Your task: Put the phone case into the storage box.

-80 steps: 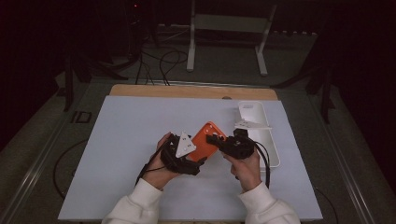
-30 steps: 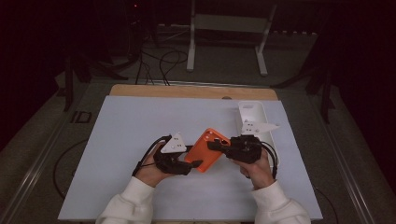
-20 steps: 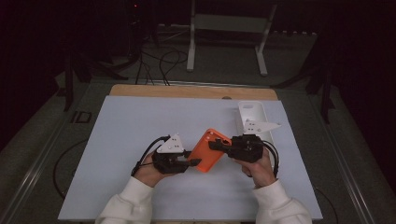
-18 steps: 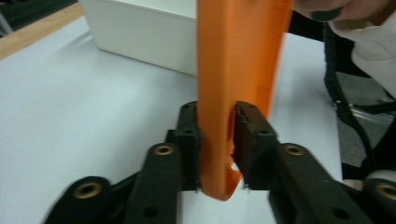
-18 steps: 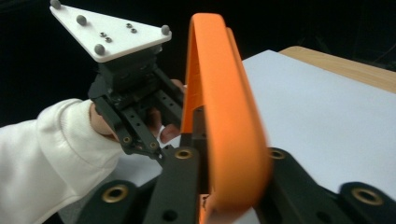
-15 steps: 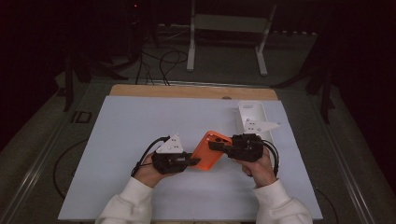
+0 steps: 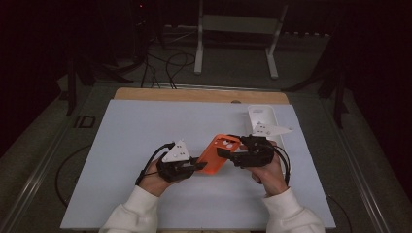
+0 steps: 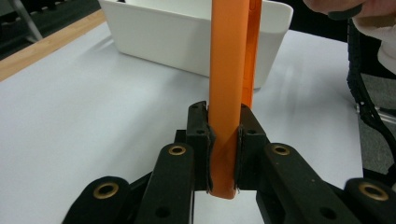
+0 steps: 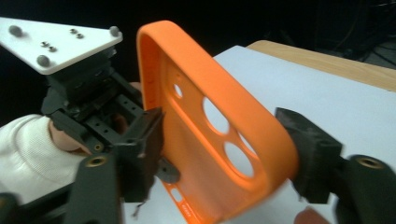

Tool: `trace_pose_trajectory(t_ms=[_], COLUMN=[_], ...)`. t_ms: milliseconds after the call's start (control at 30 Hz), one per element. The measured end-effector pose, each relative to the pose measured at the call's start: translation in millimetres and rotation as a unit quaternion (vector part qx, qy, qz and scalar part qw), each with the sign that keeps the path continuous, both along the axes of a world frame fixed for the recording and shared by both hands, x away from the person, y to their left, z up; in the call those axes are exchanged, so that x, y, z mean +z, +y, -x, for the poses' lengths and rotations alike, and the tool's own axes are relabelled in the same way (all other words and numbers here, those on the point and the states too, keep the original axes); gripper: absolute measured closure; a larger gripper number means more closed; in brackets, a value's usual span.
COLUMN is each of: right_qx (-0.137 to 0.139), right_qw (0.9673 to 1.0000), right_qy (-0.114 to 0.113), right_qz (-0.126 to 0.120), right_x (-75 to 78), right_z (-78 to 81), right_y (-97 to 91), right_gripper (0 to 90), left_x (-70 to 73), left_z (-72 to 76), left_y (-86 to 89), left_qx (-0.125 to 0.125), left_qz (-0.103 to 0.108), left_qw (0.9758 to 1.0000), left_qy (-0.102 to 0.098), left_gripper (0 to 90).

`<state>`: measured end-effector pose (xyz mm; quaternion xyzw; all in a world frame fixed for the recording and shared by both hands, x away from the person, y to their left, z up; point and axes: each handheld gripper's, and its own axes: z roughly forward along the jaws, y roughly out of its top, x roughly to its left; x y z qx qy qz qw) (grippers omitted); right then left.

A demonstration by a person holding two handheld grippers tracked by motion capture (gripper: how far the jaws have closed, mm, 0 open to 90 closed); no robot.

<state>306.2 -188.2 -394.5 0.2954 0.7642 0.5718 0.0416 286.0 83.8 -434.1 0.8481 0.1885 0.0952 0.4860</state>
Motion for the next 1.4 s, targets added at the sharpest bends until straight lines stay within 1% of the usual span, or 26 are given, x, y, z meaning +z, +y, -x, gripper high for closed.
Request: trace_pose_trajectory(t_ms=[33, 67, 100, 267, 467, 533, 633, 667, 833, 867, 967, 1033, 1067, 1267, 1400], right_qx=[-0.008, -0.008, -0.022, -0.039, -0.045, -0.048, -0.051, -0.050, -0.052, -0.052, -0.055, -0.056, -0.055, -0.054, -0.057], right_qw=[1.0000, 1.0000, 0.9997, 0.9992, 0.9989, 0.9988, 0.9987, 0.9987, 0.9986, 0.9986, 0.9985, 0.9984, 0.9984, 0.9984, 0.9982], right_qy=[-0.002, -0.002, -0.005, -0.007, -0.008, -0.010, -0.009, -0.008, -0.006, -0.006, -0.009, -0.010, -0.011, -0.015, -0.015], right_qz=[0.003, 0.003, 0.005, 0.008, 0.005, 0.004, 0.003, 0.002, -0.001, -0.002, 0.000, -0.001, -0.003, -0.008, -0.010], right_x=[0.1, 0.1, 0.2, -0.3, -1.5, -1.7, -1.8, -1.9, -2.6, -2.7, -3.0, -3.1, -3.2, -3.5, -2.9], right_z=[0.3, 0.3, 1.2, 2.8, 3.7, 4.0, 4.1, 4.1, 4.1, 4.2, 4.8, 5.0, 5.1, 6.4, 7.3], right_y=[-0.6, -0.6, -2.1, -4.4, -5.9, -6.2, -6.5, -6.7, -6.7, -6.5, -5.1, -4.7, -4.3, -1.1, 0.5], right_gripper=[29.3, 26.5, 20.5, 14.1, 11.8, 10.9, 10.3, 10.2, 9.9, 9.9, 9.9, 9.8, 9.8, 9.5, 9.4], left_x=[0.0, 0.7, 1.1, 1.8, 2.2, 2.5, 2.6, 2.8, 3.2, 3.5, 3.3, 3.2, 2.9, 2.6, 2.6], left_z=[0.0, 0.1, 0.2, 0.0, 0.2, 0.2, 0.3, 0.4, 1.1, 1.3, 1.4, 1.6, 2.3, 3.6, 4.7], left_y=[0.0, 1.3, 1.9, 3.3, 3.4, 3.8, 4.4, 5.2, 5.7, 5.8, 5.6, 5.5, 5.1, 3.6, 2.4], left_qx=[0.000, 0.010, 0.014, 0.024, 0.038, 0.048, 0.054, 0.060, 0.072, 0.079, 0.087, 0.090, 0.095, 0.107, 0.117], left_qz=[0.000, 0.000, 0.001, -0.001, -0.005, -0.006, -0.003, -0.001, 0.000, 0.000, 0.000, 0.000, -0.001, -0.001, -0.001], left_qw=[1.0000, 0.9999, 0.9999, 0.9997, 0.9992, 0.9988, 0.9984, 0.9981, 0.9973, 0.9967, 0.9960, 0.9957, 0.9952, 0.9939, 0.9926], left_qy=[0.000, -0.003, -0.004, -0.007, -0.012, -0.013, -0.014, -0.014, -0.017, -0.019, -0.021, -0.021, -0.024, -0.027, -0.033], left_gripper=[80.6, 80.6, 80.6, 80.6, 80.6, 80.6, 80.5, 80.5, 80.5, 80.5, 80.5, 80.5, 80.5, 80.5, 80.5])
